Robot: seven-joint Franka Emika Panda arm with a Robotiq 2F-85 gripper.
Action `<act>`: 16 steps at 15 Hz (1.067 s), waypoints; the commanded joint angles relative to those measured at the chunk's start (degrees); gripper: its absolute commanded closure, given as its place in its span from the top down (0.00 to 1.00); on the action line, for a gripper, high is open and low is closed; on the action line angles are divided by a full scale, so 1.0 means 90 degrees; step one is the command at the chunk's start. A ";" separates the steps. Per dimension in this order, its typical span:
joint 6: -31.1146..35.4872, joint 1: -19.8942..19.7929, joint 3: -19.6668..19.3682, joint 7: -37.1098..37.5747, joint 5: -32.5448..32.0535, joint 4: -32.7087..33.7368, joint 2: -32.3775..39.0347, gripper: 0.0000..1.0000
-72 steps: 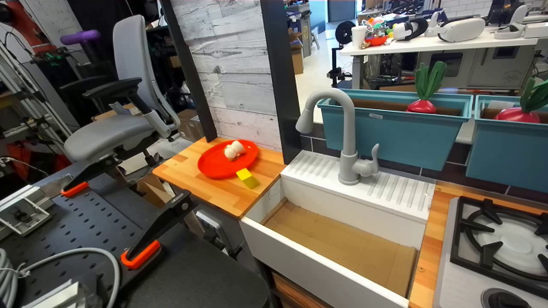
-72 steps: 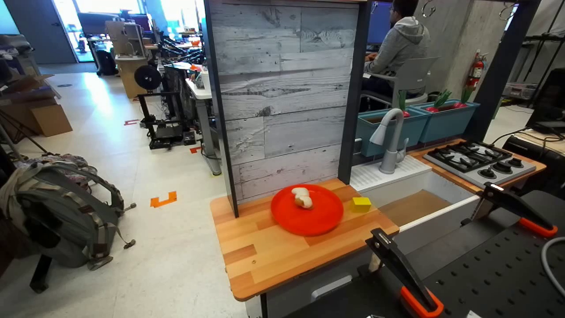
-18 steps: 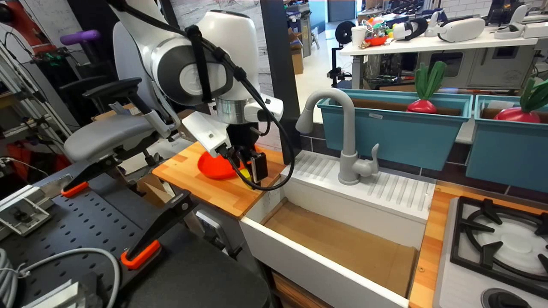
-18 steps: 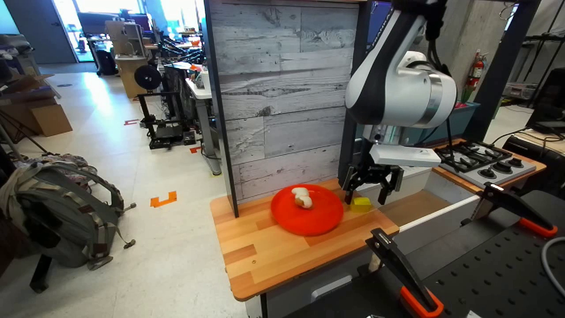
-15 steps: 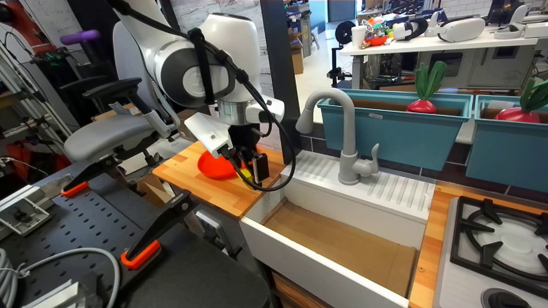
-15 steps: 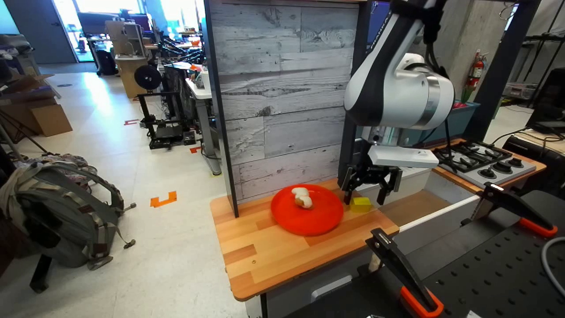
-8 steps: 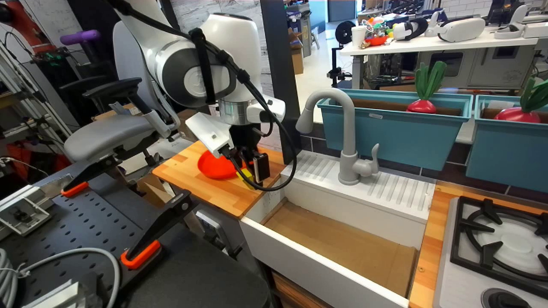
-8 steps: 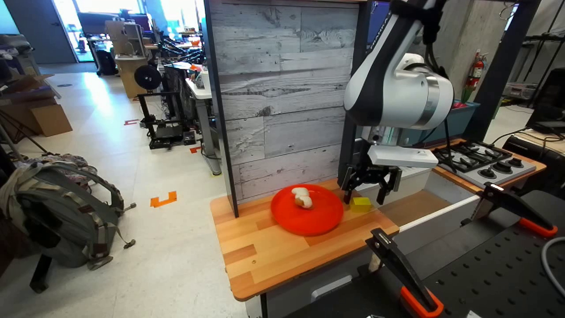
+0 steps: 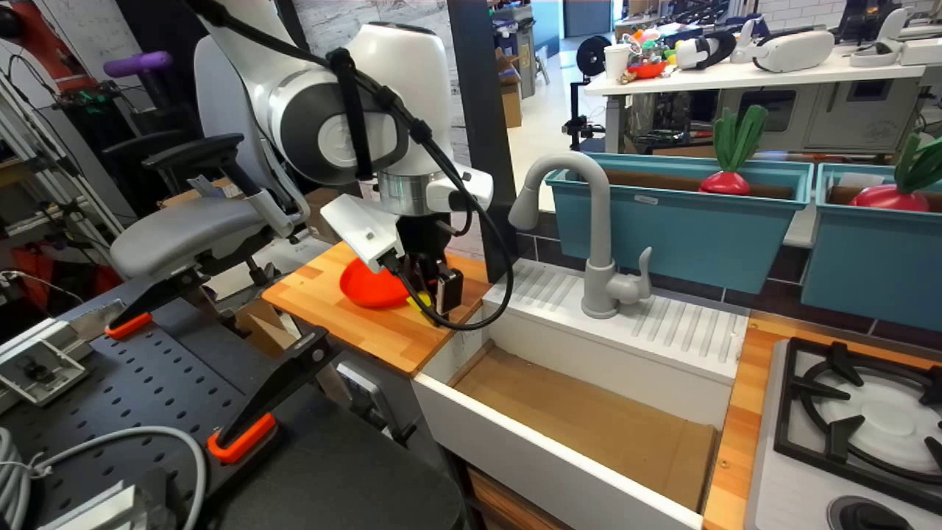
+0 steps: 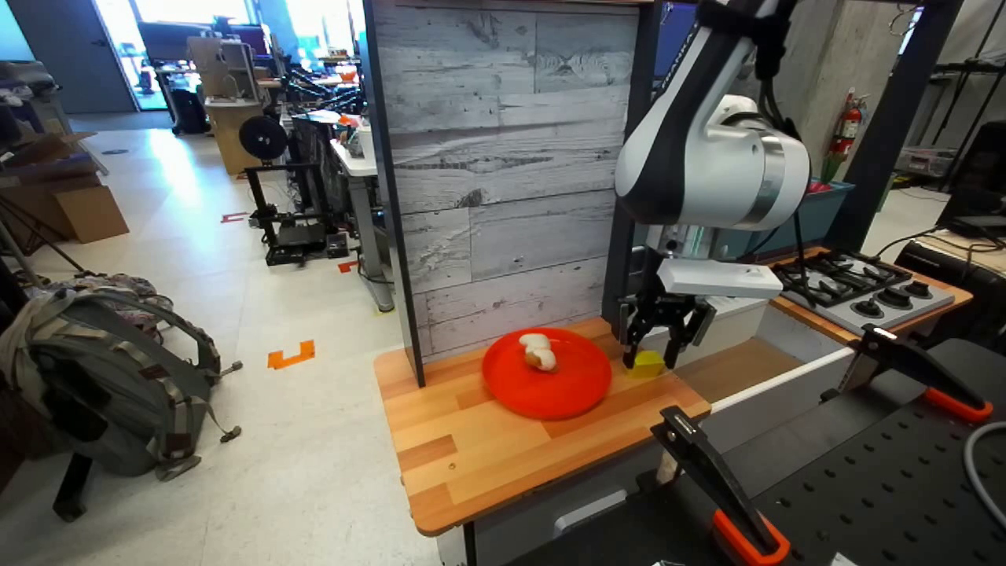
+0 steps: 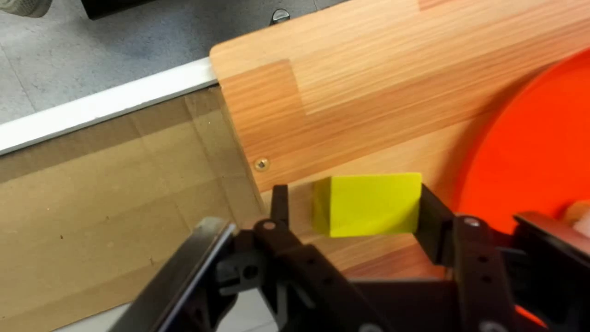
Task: Move the yellow block to the front left
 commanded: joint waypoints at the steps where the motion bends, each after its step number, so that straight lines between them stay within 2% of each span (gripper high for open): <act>1: 0.0018 -0.0008 -0.0036 0.0147 -0.0160 0.0096 0.0057 0.35; 3: -0.0001 -0.0039 -0.0024 0.0125 -0.0152 0.0030 -0.0018 0.21; 9: -0.0056 -0.0100 0.0139 -0.0068 -0.0173 -0.0679 -0.0769 0.21; 13: -0.0031 0.0085 0.0333 -0.0088 -0.0246 -0.1255 -0.1471 0.21; 16: -0.0054 0.0400 0.0437 -0.0005 -0.0315 -0.1486 -0.1803 0.21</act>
